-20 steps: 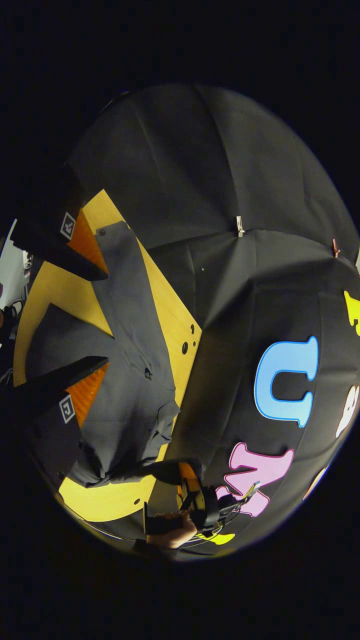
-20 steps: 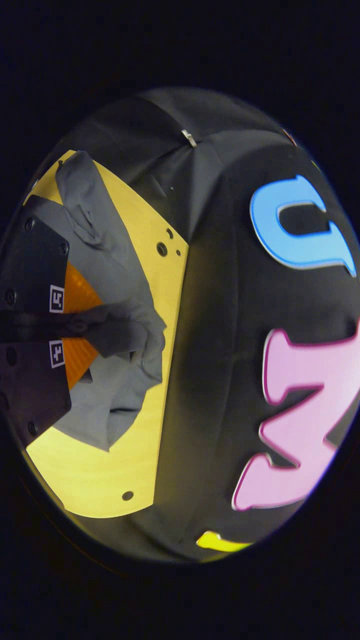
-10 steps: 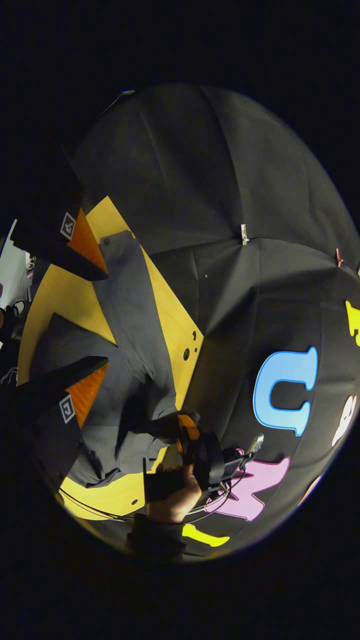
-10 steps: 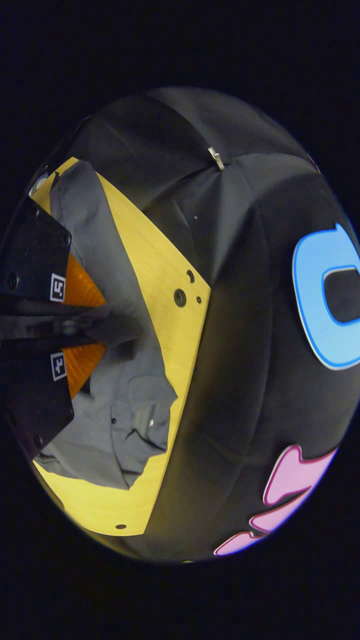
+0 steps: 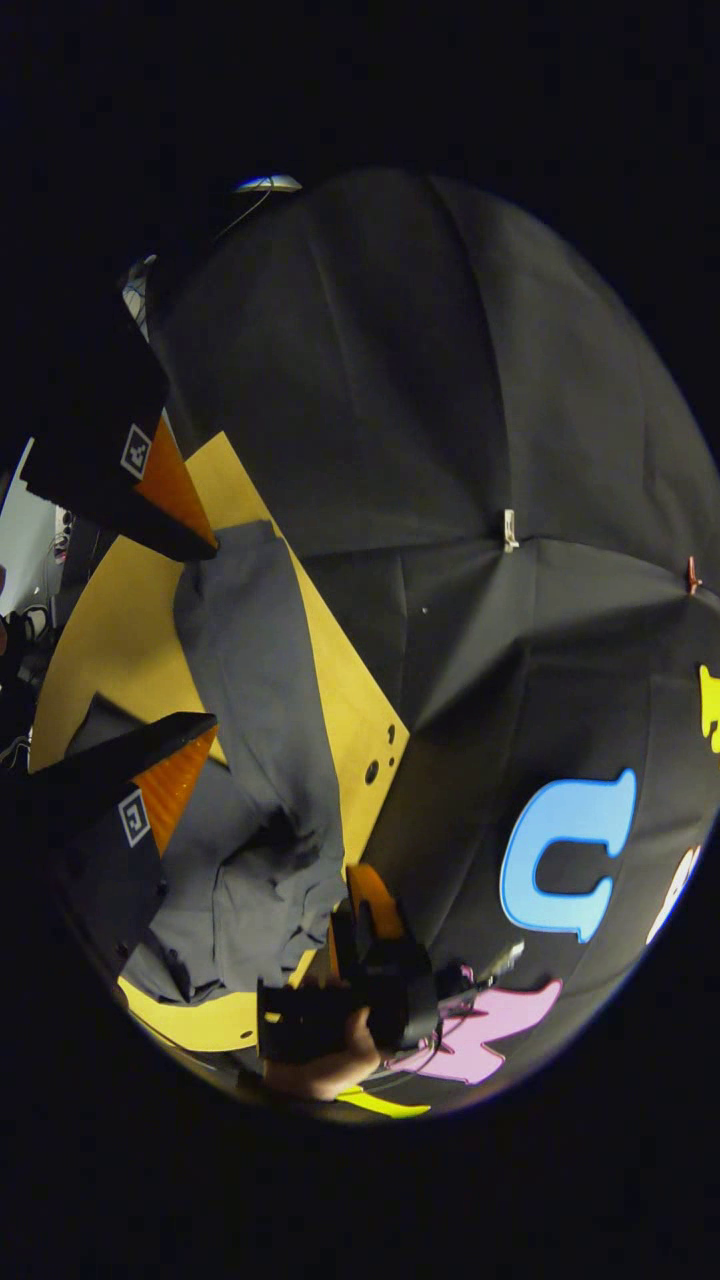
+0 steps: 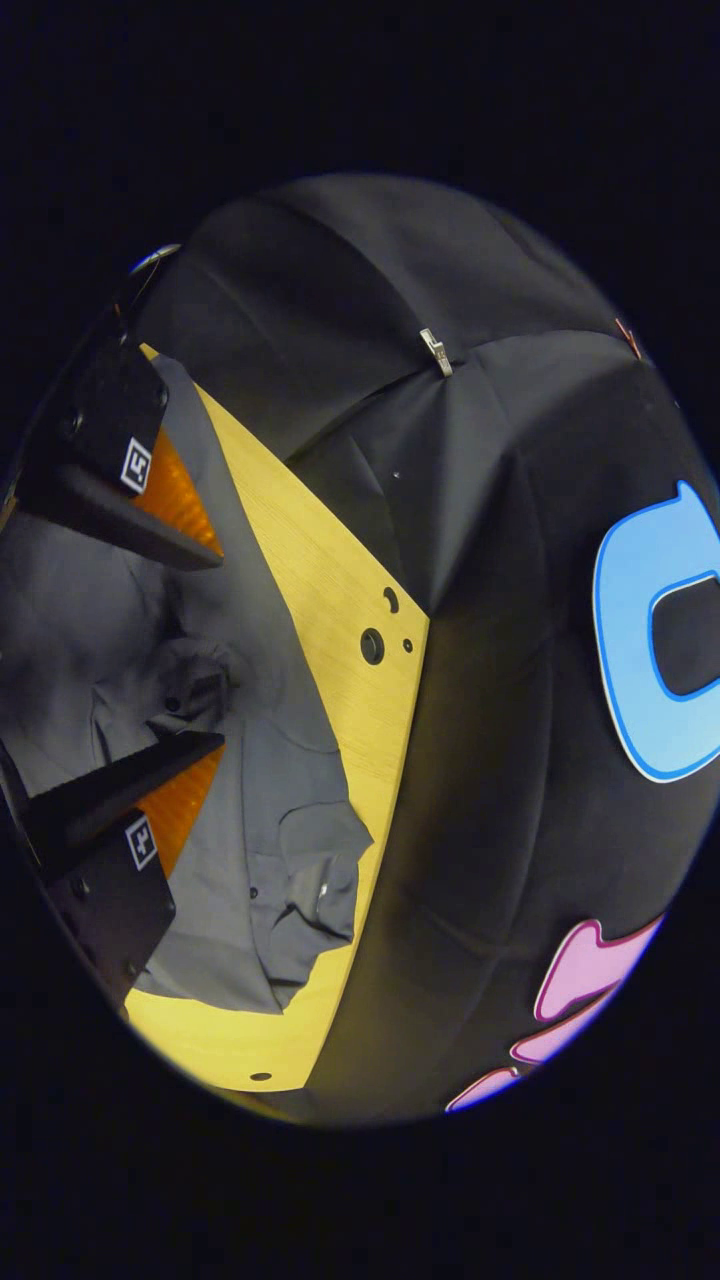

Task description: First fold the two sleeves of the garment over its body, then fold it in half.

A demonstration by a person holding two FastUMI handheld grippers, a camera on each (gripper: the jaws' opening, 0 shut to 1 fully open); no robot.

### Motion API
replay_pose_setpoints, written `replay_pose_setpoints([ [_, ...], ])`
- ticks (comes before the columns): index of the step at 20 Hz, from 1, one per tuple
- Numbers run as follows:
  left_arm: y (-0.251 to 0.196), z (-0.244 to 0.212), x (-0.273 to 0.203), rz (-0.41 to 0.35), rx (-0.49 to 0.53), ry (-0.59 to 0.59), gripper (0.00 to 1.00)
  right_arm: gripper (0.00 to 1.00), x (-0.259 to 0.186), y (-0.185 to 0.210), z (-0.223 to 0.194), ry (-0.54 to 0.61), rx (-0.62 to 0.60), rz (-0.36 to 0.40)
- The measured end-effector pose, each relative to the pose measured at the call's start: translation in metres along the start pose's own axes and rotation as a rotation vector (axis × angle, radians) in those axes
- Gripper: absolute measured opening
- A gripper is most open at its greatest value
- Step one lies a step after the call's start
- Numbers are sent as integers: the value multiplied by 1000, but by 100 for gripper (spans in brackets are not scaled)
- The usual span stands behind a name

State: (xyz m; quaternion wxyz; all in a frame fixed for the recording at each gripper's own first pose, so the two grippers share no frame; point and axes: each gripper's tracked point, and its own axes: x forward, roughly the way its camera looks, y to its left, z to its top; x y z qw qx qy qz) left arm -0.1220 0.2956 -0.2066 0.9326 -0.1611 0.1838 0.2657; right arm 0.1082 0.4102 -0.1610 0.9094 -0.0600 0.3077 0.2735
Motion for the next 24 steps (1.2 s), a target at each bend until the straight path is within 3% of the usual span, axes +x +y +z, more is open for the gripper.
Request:
replay_pose_setpoints([
  [8,54,-8,79,117,-79,64,96,99,-72,-77,-16,-48,106,-133],
  [18,46,-23,141,163,-116,155,96,99,-180,-180,-73,-52,186,-336],
  [19,46,-27,143,174,-131,174,92,99,-194,-194,-75,-78,195,-374],
  [21,46,-27,144,187,-109,169,98,99,-224,-219,-90,-106,235,-438],
  [24,51,-34,144,214,-6,218,89,99,-263,-247,-123,-89,304,-508],
])
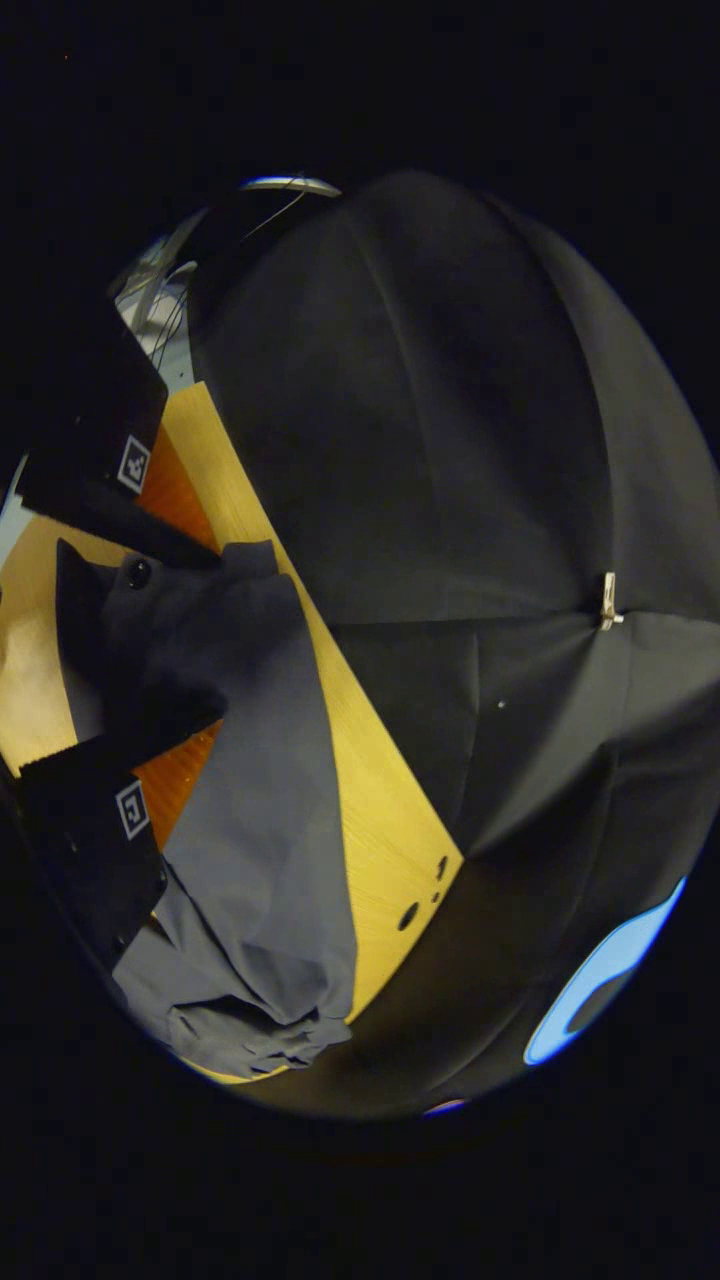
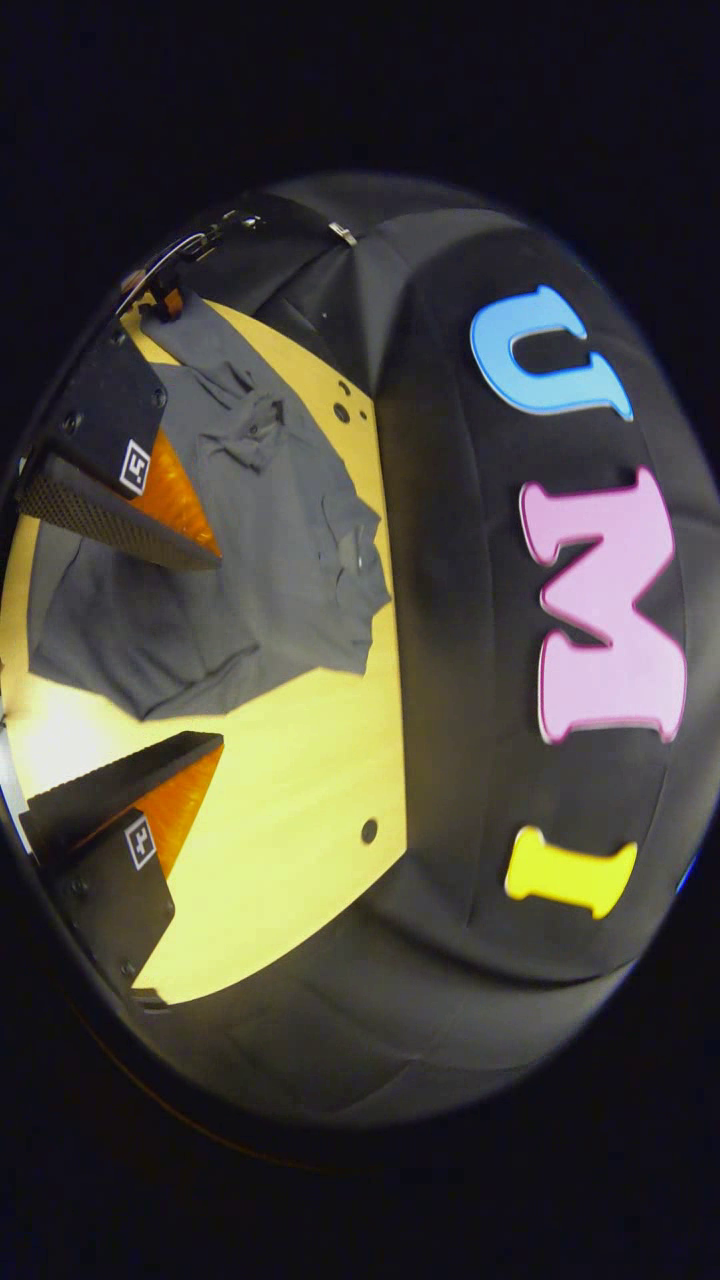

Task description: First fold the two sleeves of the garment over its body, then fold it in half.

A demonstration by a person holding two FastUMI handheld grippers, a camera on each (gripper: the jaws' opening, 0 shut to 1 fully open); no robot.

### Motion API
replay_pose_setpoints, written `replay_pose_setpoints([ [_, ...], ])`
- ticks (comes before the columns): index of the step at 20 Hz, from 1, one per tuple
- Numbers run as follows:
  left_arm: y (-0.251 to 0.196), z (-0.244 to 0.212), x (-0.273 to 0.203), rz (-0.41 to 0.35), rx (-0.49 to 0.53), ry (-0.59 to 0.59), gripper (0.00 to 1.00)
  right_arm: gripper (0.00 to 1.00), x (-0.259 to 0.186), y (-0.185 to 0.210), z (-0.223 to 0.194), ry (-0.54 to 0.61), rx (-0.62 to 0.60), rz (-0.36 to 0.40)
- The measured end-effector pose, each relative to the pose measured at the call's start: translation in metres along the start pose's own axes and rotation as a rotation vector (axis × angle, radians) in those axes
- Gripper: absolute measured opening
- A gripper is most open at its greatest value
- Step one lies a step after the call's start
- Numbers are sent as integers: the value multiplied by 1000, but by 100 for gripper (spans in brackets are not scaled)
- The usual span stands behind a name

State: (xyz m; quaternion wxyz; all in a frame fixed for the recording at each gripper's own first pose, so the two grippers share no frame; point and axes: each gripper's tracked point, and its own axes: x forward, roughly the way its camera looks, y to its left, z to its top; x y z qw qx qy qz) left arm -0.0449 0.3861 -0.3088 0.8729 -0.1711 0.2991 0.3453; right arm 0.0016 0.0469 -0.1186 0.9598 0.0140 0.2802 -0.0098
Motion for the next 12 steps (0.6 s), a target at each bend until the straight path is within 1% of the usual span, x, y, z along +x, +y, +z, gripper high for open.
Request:
replay_pose_setpoints([
  [1,-4,4,0,-18,1,-7,76,99,-5,-19,-8,9,13,-25],
  [3,-16,4,3,-30,3,-23,51,99,-12,-44,-27,33,41,-64],
  [4,-20,5,4,-33,0,-34,41,99,-13,-51,-36,48,56,-78],
  [6,-21,7,5,-48,-40,-55,23,99,-15,-63,-49,64,95,-96],
  [7,-22,7,6,-55,-61,-59,10,99,-16,-67,-54,68,117,-98],
  [9,-22,5,4,-64,-56,-43,6,99,-14,-74,-57,73,143,-94],
  [12,-27,14,-1,-39,-46,-23,6,99,-4,-80,-64,72,118,-98],
])
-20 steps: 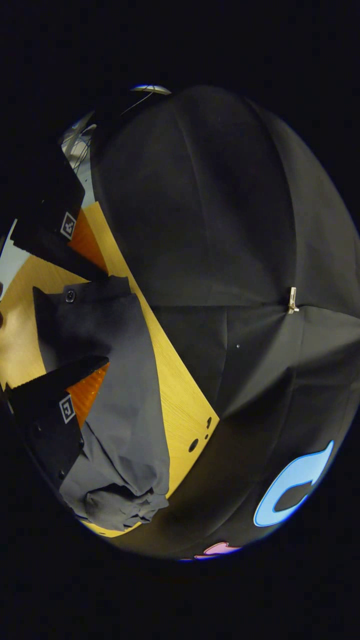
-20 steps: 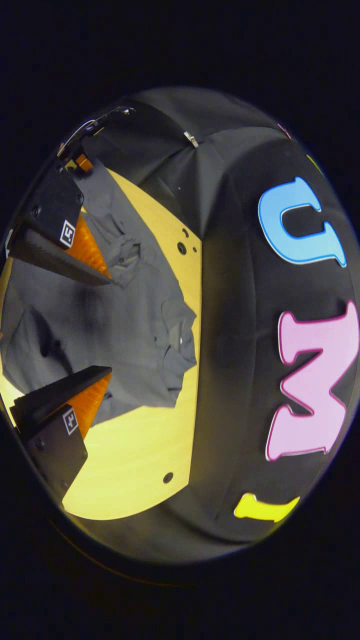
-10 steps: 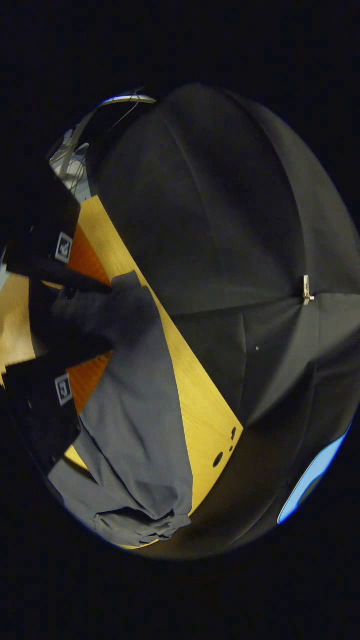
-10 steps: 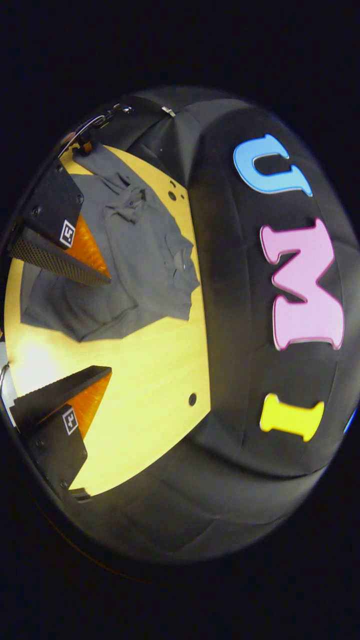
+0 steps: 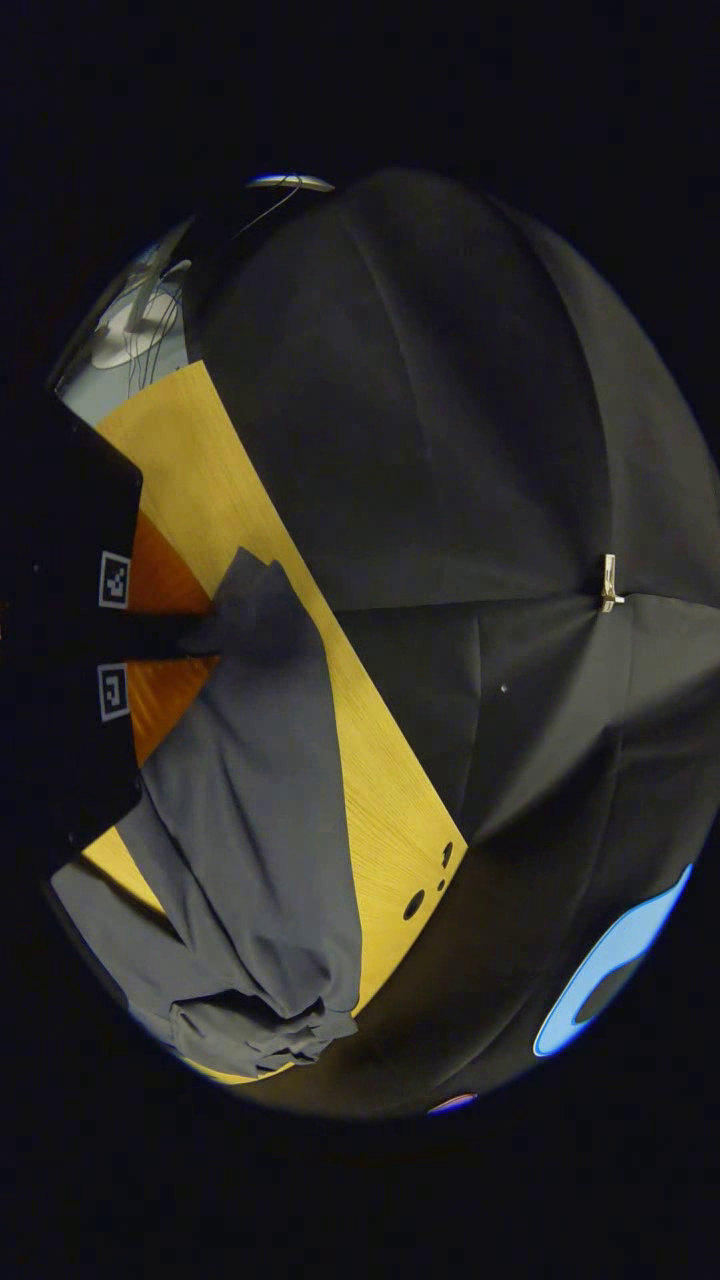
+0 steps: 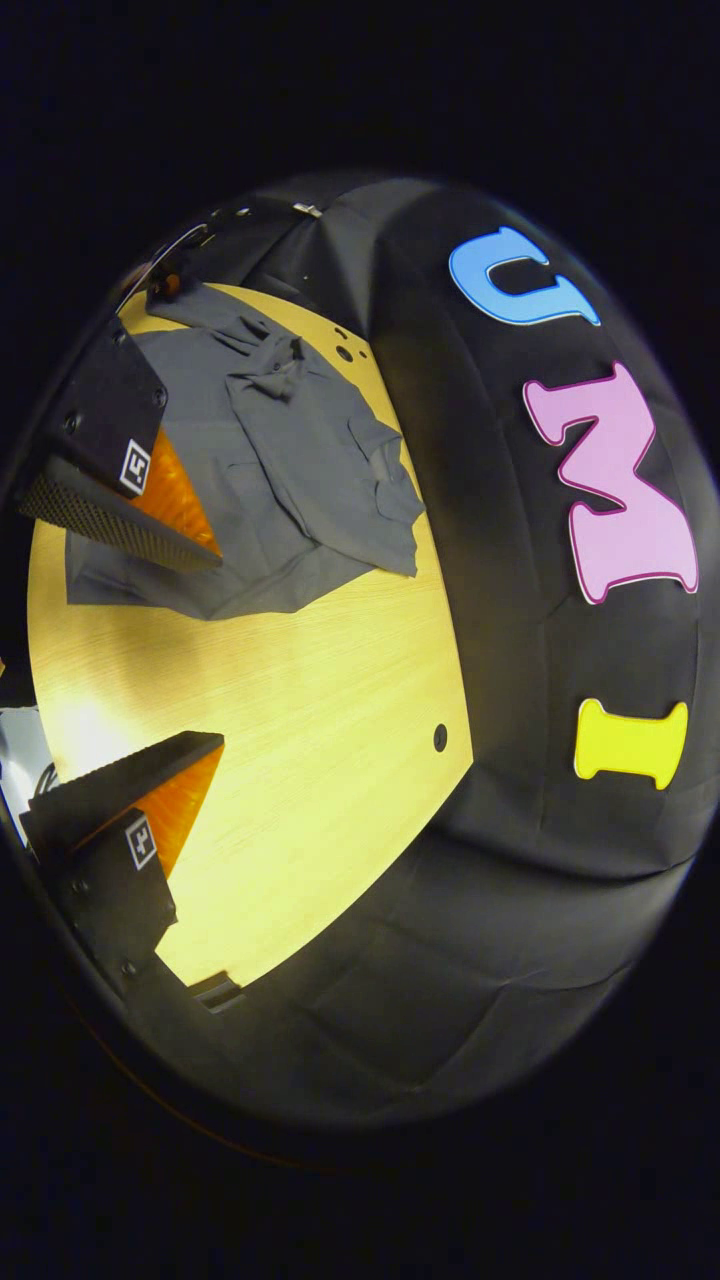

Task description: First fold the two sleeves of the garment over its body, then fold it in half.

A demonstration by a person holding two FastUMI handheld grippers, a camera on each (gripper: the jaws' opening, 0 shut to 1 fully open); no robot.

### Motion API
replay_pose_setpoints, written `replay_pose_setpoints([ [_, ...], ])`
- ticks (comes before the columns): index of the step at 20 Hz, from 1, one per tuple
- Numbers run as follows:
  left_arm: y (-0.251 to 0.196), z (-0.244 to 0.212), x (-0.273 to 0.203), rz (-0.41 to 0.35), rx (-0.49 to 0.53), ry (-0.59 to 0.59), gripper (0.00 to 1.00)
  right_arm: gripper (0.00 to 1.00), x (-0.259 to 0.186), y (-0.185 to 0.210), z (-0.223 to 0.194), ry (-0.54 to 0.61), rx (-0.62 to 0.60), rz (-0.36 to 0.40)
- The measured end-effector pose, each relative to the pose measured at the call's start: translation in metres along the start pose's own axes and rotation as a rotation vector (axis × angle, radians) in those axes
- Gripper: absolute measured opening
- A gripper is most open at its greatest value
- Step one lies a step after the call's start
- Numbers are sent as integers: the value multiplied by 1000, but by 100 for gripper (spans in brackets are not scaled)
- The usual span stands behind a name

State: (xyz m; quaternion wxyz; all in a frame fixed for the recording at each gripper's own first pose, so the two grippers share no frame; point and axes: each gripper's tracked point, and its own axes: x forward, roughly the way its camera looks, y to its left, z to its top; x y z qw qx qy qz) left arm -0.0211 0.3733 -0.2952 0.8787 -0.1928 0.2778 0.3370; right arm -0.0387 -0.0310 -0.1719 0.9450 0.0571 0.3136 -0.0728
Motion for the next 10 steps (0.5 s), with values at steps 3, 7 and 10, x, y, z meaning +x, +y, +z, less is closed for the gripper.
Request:
replay_pose_setpoints([
  [3,-19,28,-15,-26,10,-58,6,99,9,-3,-9,26,6,11],
  [7,-59,61,-41,-100,21,-115,6,99,20,-2,-18,63,20,32],
  [10,-88,83,-59,-141,47,-155,5,99,28,-6,-26,90,36,25],
])
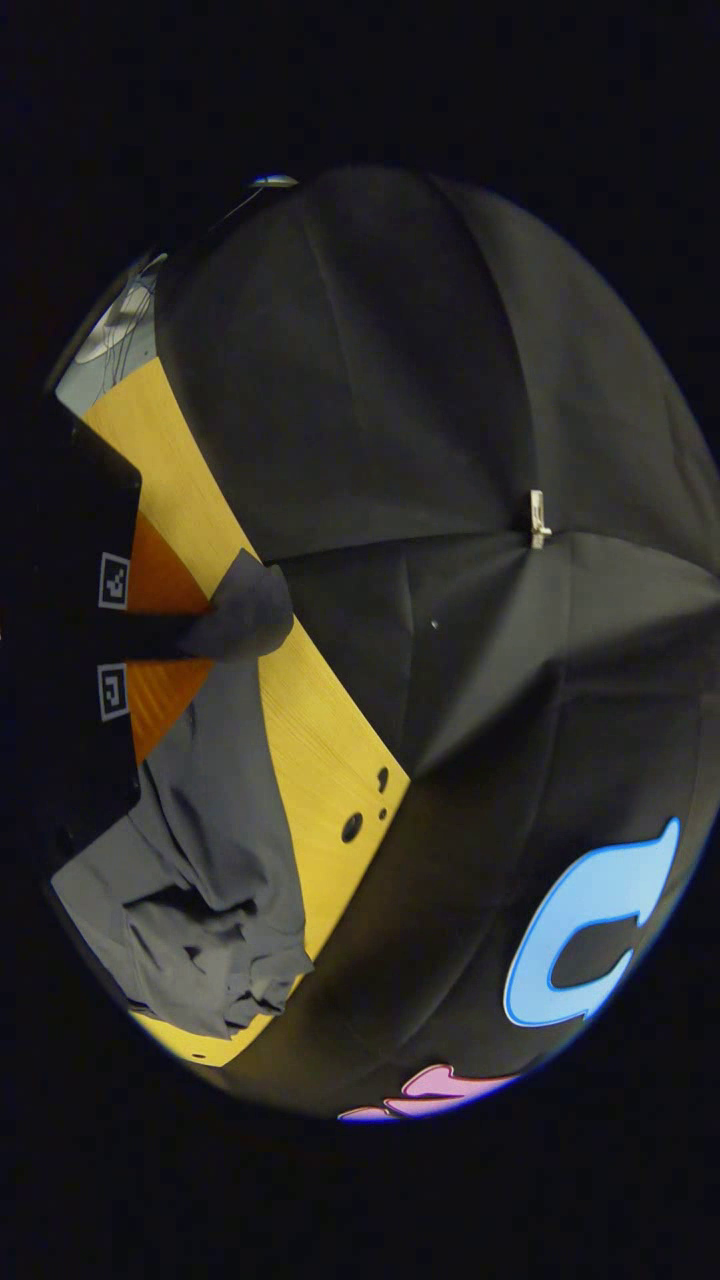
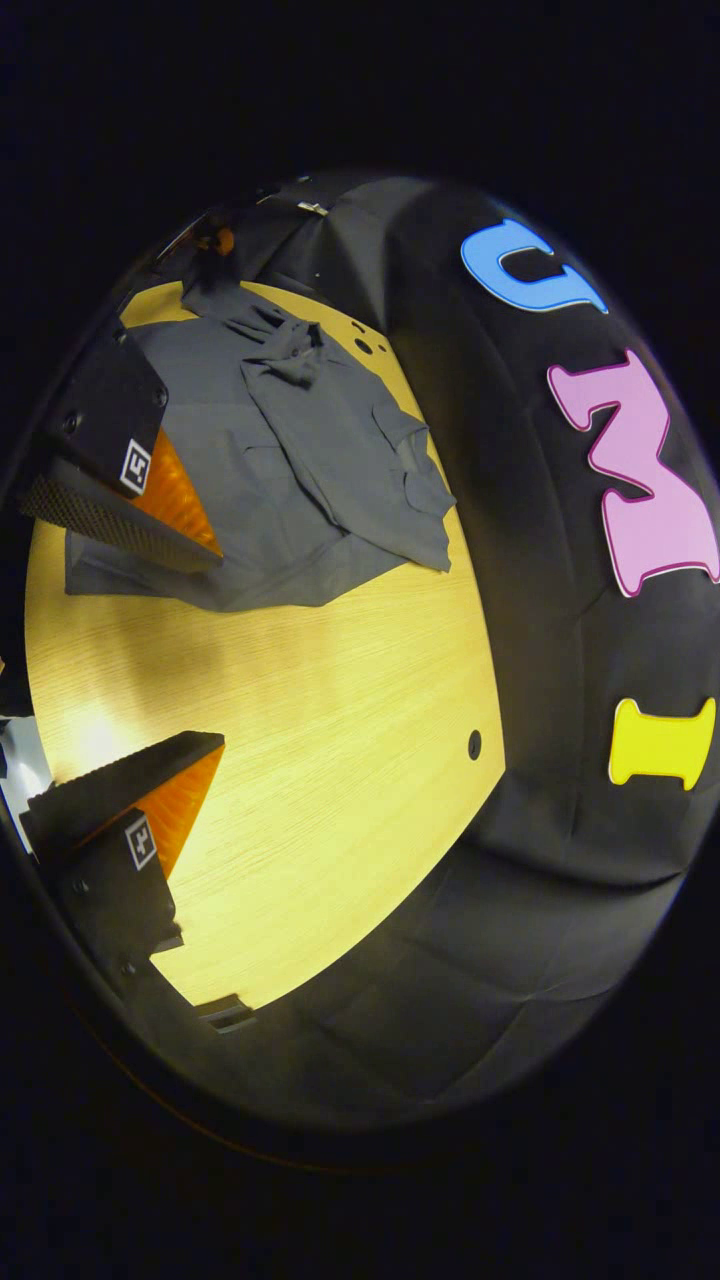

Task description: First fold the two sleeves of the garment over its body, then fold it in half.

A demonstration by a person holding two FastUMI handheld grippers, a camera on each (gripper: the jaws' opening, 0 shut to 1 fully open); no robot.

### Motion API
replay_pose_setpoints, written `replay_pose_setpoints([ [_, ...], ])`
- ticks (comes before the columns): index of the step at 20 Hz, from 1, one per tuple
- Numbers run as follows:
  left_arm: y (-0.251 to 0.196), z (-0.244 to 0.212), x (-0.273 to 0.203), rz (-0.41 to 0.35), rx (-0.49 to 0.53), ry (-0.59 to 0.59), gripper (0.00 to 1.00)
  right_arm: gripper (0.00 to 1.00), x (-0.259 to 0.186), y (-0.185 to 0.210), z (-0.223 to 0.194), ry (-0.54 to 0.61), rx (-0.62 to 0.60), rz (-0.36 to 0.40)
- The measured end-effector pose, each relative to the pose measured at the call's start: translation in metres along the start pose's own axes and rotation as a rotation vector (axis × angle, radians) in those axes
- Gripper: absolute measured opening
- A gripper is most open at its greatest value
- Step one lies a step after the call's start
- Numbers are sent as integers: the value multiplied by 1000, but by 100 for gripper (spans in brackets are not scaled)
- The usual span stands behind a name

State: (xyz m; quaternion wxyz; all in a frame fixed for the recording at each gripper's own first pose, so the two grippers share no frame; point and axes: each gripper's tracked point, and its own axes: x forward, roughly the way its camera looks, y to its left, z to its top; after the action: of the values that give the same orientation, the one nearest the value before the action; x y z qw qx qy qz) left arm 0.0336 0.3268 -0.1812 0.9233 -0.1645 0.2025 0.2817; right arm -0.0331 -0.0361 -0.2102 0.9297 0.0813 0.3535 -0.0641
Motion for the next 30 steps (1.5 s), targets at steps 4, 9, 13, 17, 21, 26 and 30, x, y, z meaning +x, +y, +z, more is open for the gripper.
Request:
replay_pose_setpoints([
  [4,-59,29,-20,-100,33,-46,5,99,11,1,-12,43,26,27],
  [9,-158,36,-47,-272,141,-80,5,99,19,1,-11,57,39,60],
  [13,-248,8,-73,-436,209,-45,5,99,26,-5,-19,87,55,63],
  [17,-329,-20,-94,-571,256,-12,5,99,33,-13,-24,109,86,67],
  [21,-386,-57,-104,-657,300,43,6,99,39,-24,-22,113,113,70],
  [26,-446,-87,-133,-782,362,126,6,99,48,-30,-19,129,101,86],
  [30,-483,-117,-144,-845,395,188,5,99,50,-37,-23,146,108,95],
])
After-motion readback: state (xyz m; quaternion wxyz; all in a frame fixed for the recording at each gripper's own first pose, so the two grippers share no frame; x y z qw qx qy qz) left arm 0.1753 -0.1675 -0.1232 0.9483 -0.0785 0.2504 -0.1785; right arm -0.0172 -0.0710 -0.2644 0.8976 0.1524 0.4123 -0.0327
